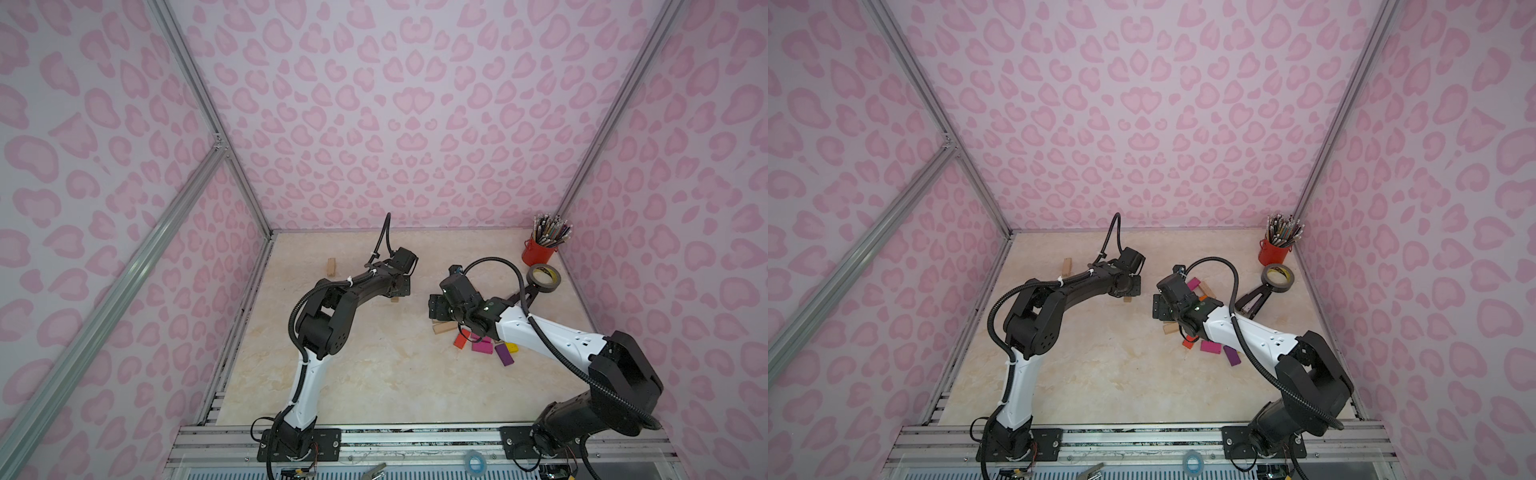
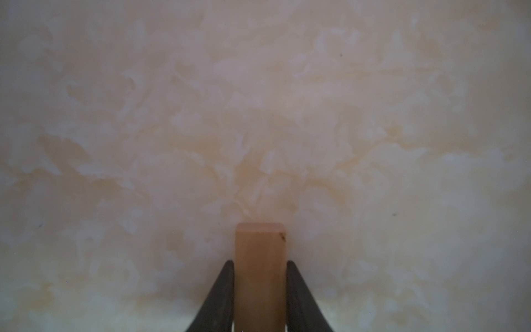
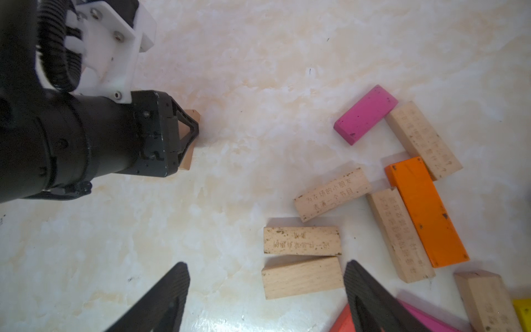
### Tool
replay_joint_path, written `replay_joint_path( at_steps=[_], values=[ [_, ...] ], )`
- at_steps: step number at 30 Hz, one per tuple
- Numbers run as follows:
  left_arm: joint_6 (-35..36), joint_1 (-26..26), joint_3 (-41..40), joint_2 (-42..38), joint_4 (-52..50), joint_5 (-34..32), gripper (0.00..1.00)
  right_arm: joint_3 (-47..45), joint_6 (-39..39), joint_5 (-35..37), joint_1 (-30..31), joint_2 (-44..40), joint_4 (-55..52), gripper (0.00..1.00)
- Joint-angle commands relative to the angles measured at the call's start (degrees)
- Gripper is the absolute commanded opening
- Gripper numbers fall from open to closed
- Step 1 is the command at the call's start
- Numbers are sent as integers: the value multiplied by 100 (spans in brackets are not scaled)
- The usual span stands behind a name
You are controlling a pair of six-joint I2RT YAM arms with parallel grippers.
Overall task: Assemble the letter k with building blocks
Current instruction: Pick up the building block from the center of the board, then assemble the building block at the center of the board.
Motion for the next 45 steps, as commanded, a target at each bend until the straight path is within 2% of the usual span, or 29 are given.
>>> replay_joint_path(
  at_steps=[1, 6, 11, 22, 28, 34, 45],
  values=[
    [16, 7, -17, -6, -166, 14, 24, 20, -40, -9, -4, 5, -24, 86],
    [-8, 64, -164, -175, -47, 17, 19, 20, -31, -13, -5, -12, -28, 86],
    [-4, 430, -549, -674, 163, 93, 17, 54, -40, -95, -5, -6, -37, 87],
    [543, 1982, -1538, -1780, 297, 257, 15, 445, -315, -625, -12, 286, -34, 96],
    [1004, 2706, -1938, -1845, 219, 213, 15, 565, -475, -793, -22, 370, -31, 97],
    [1369, 2973, -1740, -1571, 262, 500, 15, 531, -585, -899, -82, 307, -35, 97],
    [1763, 2987, -1346, -1051, 287, 809, 18, 548, -576, -962, -176, 340, -55, 98]
  ],
)
